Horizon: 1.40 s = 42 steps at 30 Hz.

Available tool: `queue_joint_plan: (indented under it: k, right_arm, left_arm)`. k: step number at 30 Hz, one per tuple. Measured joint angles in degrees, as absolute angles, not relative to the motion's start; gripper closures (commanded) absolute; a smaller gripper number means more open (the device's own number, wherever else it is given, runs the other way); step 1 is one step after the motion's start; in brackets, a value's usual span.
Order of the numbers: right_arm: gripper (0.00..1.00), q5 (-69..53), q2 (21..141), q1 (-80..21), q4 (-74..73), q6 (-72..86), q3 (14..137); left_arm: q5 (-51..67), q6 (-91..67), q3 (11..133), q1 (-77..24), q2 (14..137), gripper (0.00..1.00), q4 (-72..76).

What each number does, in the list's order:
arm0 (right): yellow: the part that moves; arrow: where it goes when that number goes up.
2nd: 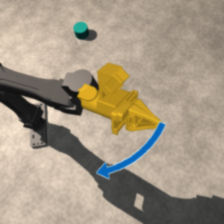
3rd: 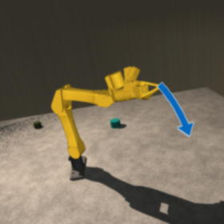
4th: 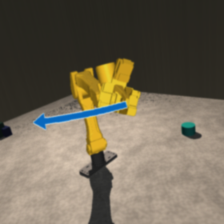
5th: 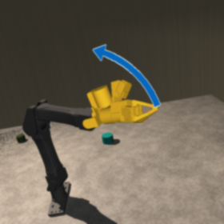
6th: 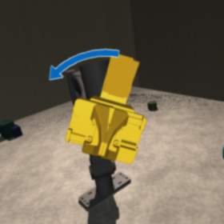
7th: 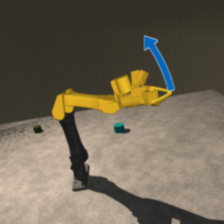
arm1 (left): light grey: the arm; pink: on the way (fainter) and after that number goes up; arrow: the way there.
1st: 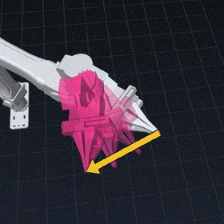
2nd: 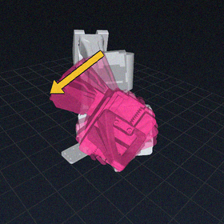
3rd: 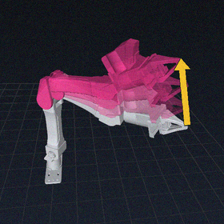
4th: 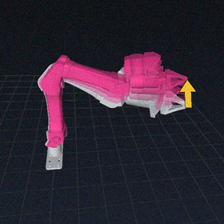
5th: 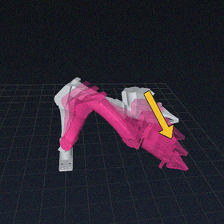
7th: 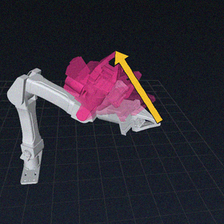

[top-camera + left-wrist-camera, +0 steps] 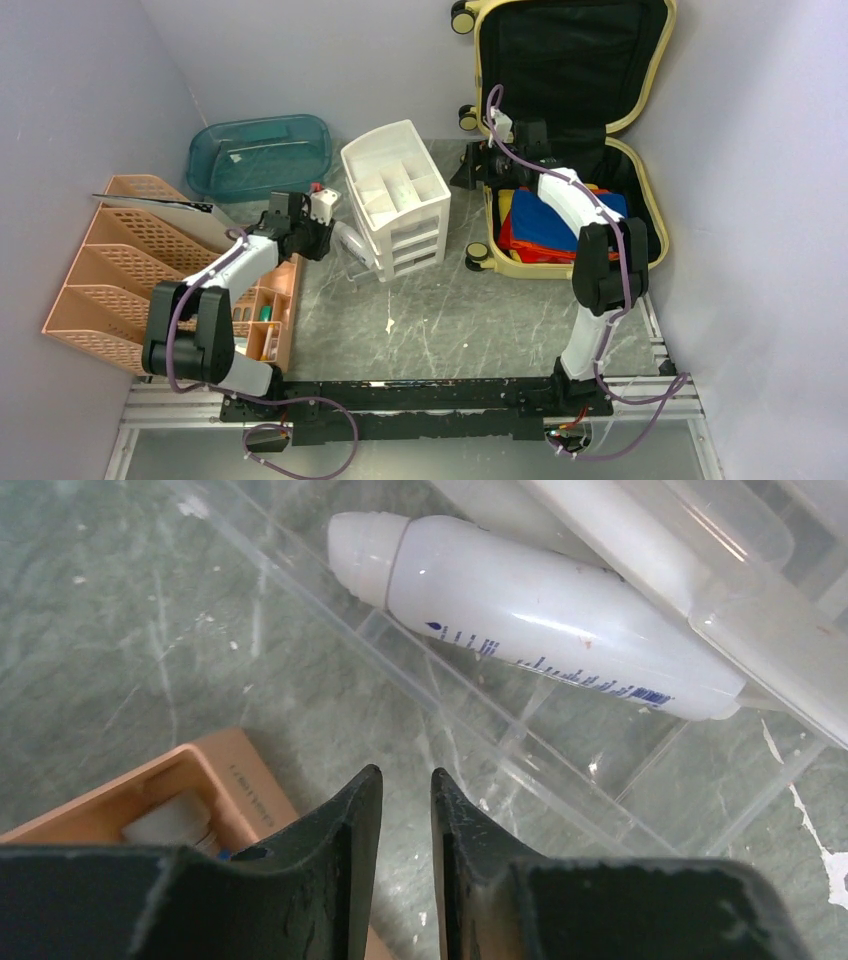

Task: Open, take out, and arrange the luggage
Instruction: Close the drawer of the storage box.

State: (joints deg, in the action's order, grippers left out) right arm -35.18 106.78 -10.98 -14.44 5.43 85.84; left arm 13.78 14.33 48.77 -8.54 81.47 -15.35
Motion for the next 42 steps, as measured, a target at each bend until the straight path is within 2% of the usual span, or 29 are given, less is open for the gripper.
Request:
queue_joint_plan:
  k: [8, 20, 42]
  right_arm:
    - [0.17, -38.5, 107.7, -11.4, -13.6, 6.8, 85.8]
    - [0.19, -45.3, 111.1, -13.3, -10.7, 10.1, 85.1]
    - [0.21, -48.5, 112.5, -15.3, -10.5, 9.9, 84.4]
  left_arm:
    - [14.0, 10.8, 48.8, -10.3, 86.7, 0.75, -12.9]
    - [17.4, 2.8, 49.4, -10.7, 92.0, 0.65, -9.5]
    - [18.7, -14.3, 55.8, -12.8, 101.9, 0.64, -4.5]
